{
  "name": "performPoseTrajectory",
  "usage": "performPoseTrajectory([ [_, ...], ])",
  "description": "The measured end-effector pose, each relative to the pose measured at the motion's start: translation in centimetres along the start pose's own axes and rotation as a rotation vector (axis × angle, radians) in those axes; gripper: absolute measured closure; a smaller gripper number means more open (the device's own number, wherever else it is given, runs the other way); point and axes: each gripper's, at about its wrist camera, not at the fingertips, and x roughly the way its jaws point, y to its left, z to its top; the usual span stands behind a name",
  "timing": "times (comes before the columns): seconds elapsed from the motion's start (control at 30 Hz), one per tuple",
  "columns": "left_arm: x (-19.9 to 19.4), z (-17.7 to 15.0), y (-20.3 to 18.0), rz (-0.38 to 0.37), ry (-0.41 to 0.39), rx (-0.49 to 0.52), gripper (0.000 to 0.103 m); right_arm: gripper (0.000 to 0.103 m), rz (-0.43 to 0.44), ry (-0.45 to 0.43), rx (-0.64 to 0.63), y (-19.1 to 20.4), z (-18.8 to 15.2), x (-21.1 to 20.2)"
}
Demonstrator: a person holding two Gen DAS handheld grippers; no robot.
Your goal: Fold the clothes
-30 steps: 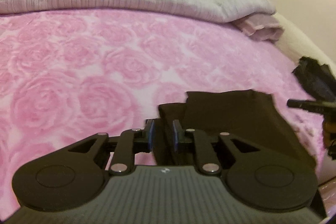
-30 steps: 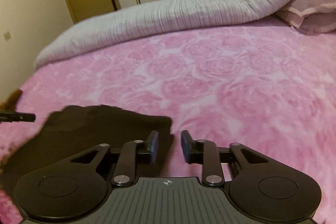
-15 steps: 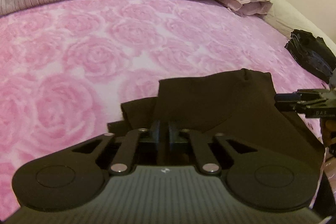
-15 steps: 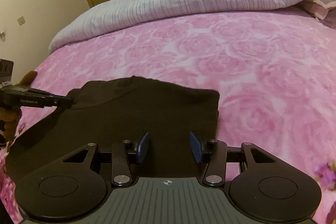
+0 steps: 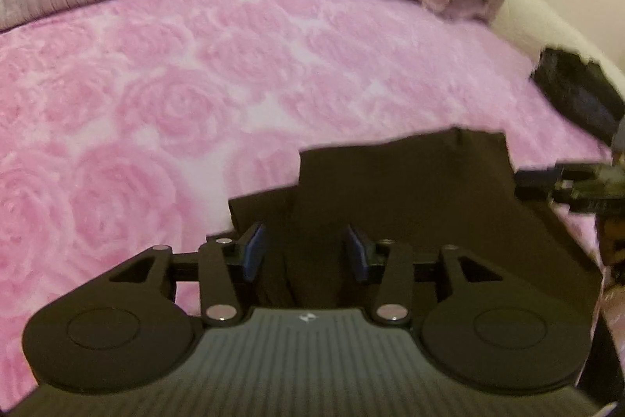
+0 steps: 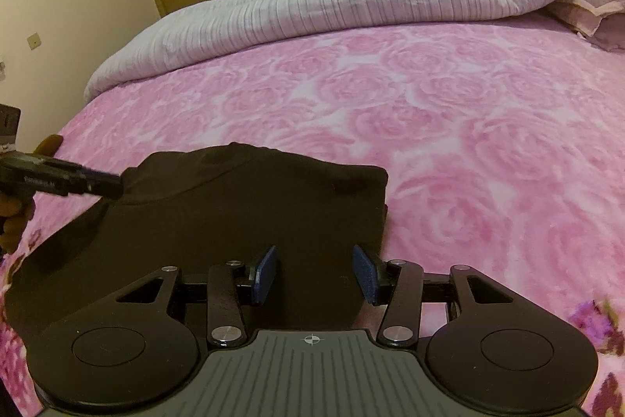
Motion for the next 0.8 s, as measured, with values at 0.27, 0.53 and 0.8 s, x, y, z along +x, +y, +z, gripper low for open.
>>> performPoseTrajectory([
  [0.27,0.2,-0.3,-0.1,0.021,0.013,-0.044,0.103,0.054,-0.008,0.006,0.008,0.0,0.0,0.0],
  [0.53,-0.5,-1.7,1.1,0.013,-0.025,-0.125,0.103,0.053,-0.001,-0.006,0.01,-0.1,0.5,0.6],
  [0.8,-0.6,-1.6,1.2,0.011,-0.042,-0.099,0.103,0.052,-0.041,-0.064,0.098,-2.8,2.3,1.8],
])
